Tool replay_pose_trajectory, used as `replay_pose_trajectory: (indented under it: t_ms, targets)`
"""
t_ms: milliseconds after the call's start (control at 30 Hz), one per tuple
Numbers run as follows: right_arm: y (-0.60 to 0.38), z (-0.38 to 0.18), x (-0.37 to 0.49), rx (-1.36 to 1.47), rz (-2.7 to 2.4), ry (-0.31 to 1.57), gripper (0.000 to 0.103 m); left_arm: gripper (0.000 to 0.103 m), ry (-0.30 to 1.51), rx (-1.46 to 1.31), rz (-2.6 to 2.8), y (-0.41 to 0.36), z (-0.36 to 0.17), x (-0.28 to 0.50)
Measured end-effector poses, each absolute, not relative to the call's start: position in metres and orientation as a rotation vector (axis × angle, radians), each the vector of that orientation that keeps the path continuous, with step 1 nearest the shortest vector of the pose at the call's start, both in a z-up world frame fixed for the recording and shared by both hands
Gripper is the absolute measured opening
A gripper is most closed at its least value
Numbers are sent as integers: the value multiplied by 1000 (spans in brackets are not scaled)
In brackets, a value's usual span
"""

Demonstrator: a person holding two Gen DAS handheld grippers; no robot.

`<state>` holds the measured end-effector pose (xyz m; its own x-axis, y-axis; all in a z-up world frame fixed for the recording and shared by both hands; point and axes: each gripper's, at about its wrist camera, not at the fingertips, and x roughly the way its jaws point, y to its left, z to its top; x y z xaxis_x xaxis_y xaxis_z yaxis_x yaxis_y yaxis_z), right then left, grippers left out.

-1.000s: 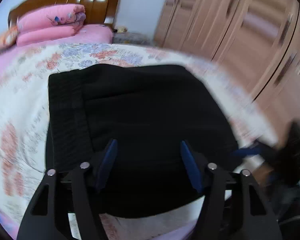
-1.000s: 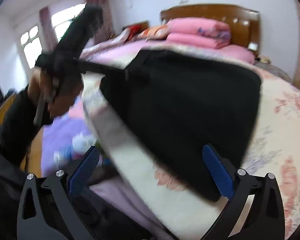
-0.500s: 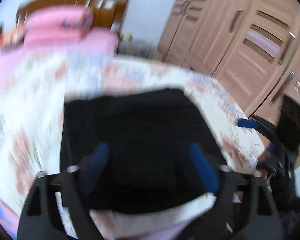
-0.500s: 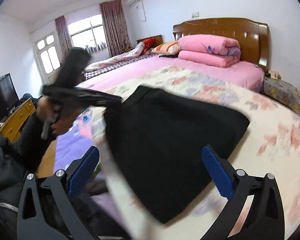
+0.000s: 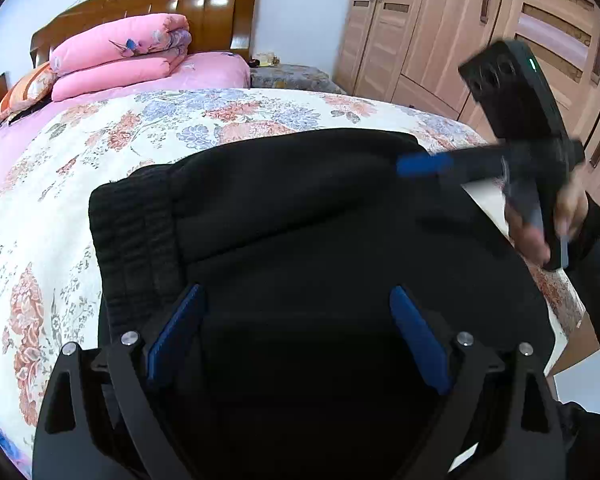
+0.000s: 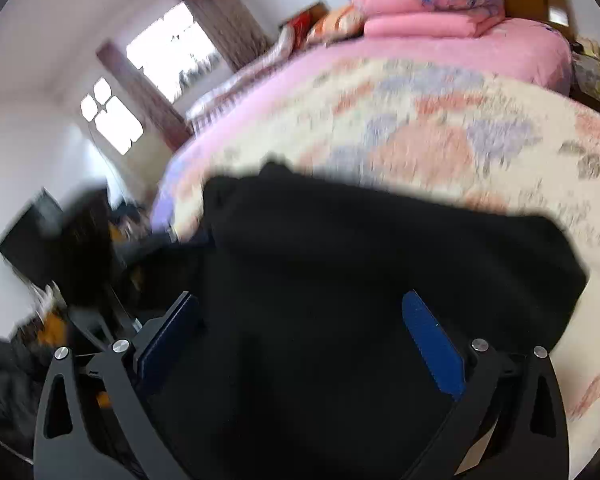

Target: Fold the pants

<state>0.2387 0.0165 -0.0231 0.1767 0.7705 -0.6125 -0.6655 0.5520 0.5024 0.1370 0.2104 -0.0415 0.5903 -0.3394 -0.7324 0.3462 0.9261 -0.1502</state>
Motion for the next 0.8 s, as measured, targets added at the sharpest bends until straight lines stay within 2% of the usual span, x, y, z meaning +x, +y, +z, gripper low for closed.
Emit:
replay_pose_trajectory:
  t_ms: [100, 167, 267, 367, 533, 733, 800]
  targets:
    - [-2, 2, 245, 339, 1026, 900, 99, 93, 819, -9, -420, 216, -43, 132]
    - [18, 14, 236, 341, 1151, 893, 99, 93, 808, -16, -416, 215, -42, 132]
    - [69, 2, 232, 278, 1325, 1018, 99, 93, 801, -16, -413, 215, -42, 131]
    - [102, -30, 261, 180, 1205, 1164, 98, 93, 800, -17, -420, 216, -42, 130]
    - [74, 4, 286, 366, 1122, 1052, 99, 93, 801, -28, -435, 219, -41, 131]
    - [7, 30, 237, 487, 1112, 891, 99, 95, 818, -110, -405, 226, -26, 128]
    - [-19, 29, 215, 476, 1068, 864, 99, 101, 811, -141, -392, 228, -17, 122]
